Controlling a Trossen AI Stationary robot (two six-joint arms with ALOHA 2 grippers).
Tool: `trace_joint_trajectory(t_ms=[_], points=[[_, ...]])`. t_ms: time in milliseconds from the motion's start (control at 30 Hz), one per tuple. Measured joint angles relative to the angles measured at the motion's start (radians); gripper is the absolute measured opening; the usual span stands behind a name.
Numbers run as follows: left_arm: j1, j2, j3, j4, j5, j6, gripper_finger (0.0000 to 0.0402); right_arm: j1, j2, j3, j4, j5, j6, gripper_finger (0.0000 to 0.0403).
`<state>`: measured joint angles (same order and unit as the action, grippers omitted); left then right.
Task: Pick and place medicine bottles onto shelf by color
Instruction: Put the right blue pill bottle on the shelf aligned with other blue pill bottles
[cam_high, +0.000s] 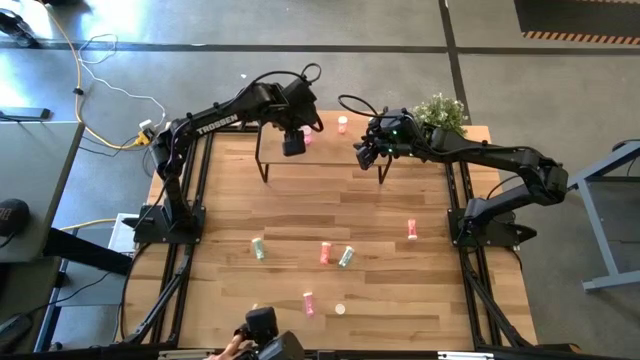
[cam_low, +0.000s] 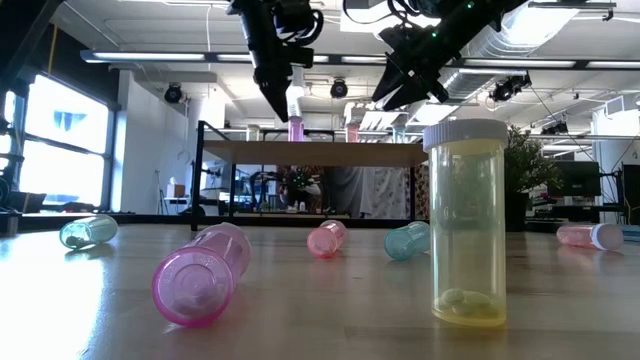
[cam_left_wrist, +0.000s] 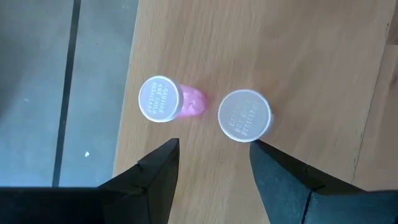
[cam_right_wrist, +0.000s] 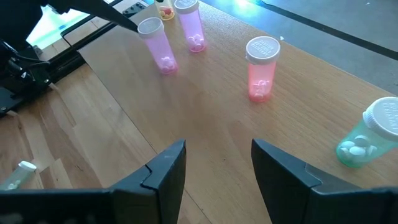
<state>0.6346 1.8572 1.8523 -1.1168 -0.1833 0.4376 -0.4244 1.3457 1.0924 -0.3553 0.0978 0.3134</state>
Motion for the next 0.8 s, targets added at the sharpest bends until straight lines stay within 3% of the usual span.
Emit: trace_joint_trajectory(t_ms=[500,700,800], points=[[0.000,-0.001,0.000,-0.014,0.003,0.002,0.0188,0.000,0.000,0.000,0.000,0.000,0.001,0.0174],[-0.008,-0.041,0.000,-0.077,-0.025,-0.025,0.0188,0.012,-0.033,0.000,-0.055,-0.019,0.062,0.0174],[-0.015,-0.066,-0.001,-0.103,0.015,-0.055,0.0188,0.034,-0.063,0.000,-0.108,-0.020,0.108,0.0174]])
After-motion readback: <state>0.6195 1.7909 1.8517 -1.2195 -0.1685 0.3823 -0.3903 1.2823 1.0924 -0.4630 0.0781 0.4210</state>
